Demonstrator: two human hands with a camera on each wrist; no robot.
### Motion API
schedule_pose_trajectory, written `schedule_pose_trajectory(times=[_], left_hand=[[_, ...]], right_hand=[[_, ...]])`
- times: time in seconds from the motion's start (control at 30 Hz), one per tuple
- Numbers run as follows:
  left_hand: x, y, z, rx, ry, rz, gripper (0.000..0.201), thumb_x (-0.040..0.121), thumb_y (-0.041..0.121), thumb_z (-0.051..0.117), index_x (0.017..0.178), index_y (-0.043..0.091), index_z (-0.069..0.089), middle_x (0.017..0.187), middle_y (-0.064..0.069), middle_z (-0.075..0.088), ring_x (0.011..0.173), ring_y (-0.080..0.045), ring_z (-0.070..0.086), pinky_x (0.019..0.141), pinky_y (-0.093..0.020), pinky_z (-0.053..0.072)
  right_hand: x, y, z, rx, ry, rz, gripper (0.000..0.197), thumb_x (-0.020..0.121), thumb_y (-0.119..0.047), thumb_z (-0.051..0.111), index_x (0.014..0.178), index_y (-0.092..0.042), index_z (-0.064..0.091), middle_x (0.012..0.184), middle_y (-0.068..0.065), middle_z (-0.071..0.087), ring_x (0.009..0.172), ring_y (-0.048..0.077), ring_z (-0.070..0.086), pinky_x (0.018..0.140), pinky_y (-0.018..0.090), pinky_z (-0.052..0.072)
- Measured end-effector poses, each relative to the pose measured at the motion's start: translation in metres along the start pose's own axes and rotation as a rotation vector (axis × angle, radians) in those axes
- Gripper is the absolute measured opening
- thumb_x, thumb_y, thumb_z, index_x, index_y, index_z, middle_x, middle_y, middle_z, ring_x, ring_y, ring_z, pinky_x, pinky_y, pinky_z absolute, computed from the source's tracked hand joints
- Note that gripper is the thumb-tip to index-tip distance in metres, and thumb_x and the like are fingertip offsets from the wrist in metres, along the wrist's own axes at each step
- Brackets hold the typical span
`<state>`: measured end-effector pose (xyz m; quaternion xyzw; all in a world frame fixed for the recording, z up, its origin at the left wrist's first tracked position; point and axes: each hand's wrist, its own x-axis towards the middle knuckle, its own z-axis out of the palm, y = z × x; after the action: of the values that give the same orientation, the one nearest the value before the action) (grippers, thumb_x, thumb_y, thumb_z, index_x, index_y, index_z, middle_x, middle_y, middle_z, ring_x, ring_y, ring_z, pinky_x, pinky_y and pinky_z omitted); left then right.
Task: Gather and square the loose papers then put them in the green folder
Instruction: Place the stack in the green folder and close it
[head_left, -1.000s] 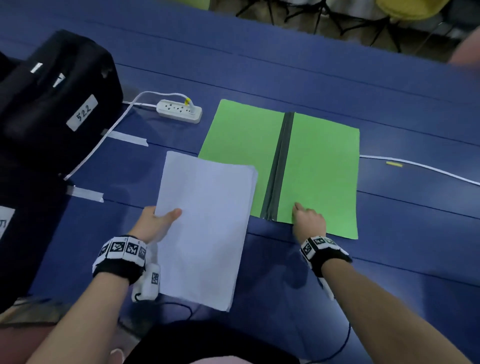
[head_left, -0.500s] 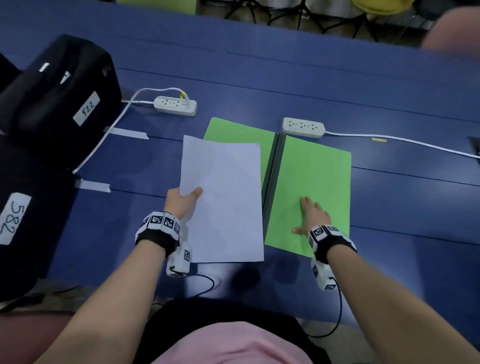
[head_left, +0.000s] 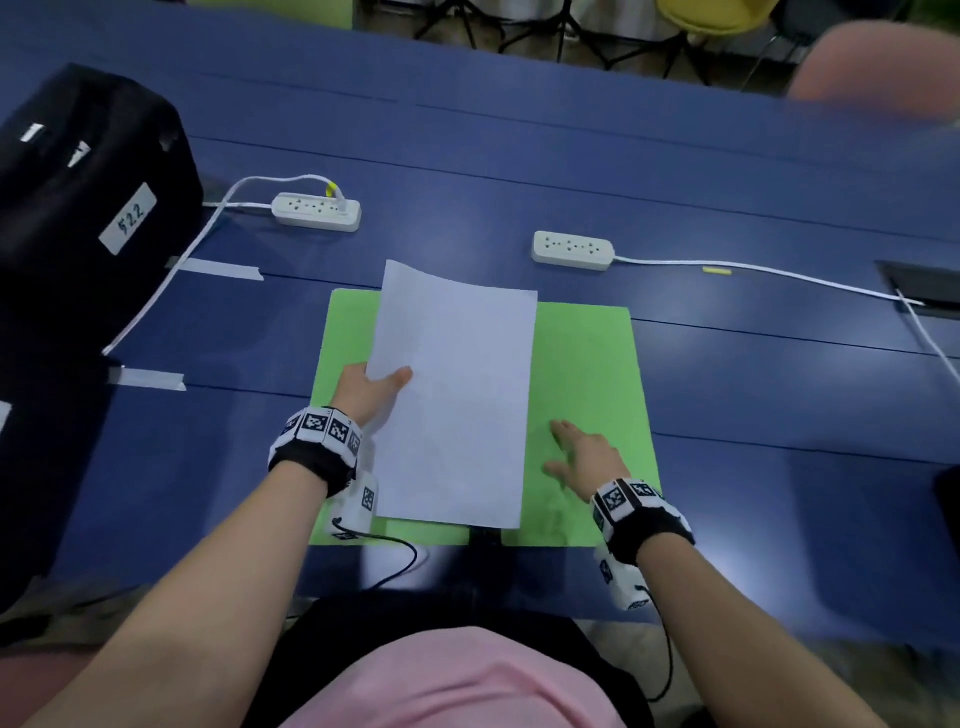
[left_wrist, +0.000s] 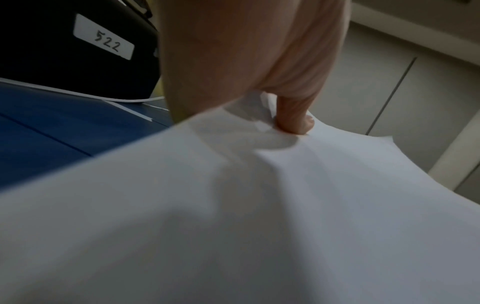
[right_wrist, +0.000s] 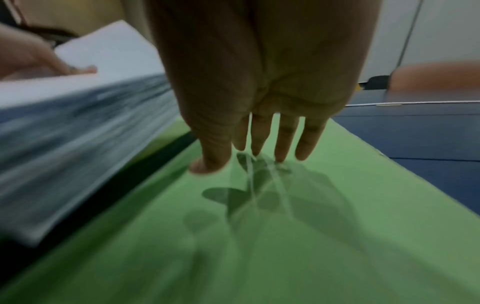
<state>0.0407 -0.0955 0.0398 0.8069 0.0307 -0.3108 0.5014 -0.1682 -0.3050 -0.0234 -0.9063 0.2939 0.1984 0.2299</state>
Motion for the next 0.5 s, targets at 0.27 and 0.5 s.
schedule_pose_trajectory(times=[0.27, 0.5], left_hand=[[-0.021, 0.009, 0.027, -0.024, -0.148, -0.01, 0.042, 0.088, 0.027, 0.065, 0.121, 0.002, 0.058, 0.113, -0.008, 0.065, 0.092, -0.02, 0.062, 0.08, -0.027, 0.046], [-0.027, 0.013, 0.048, -0.103, -0.098, -0.008, 0.041, 0.088, 0.023, 0.065, 0.122, 0.001, 0.058, 0.118, -0.01, 0.064, 0.095, -0.017, 0.058, 0.083, -0.025, 0.043]], right_hand=[[-0.005, -0.041, -0.041, 1.233, -0.065, 0.077, 0.093, 0.058, -0.055, 0.078, 0.135, -0.012, 0.049, 0.128, 0.004, 0.062, 0.114, 0.022, 0.062, 0.102, 0.044, 0.046], [-0.004, -0.027, -0.057, 1.346, 0.002, 0.179, 0.043, 0.087, -0.018, 0.066, 0.125, -0.006, 0.052, 0.118, 0.012, 0.066, 0.094, 0.025, 0.067, 0.073, 0.033, 0.057]])
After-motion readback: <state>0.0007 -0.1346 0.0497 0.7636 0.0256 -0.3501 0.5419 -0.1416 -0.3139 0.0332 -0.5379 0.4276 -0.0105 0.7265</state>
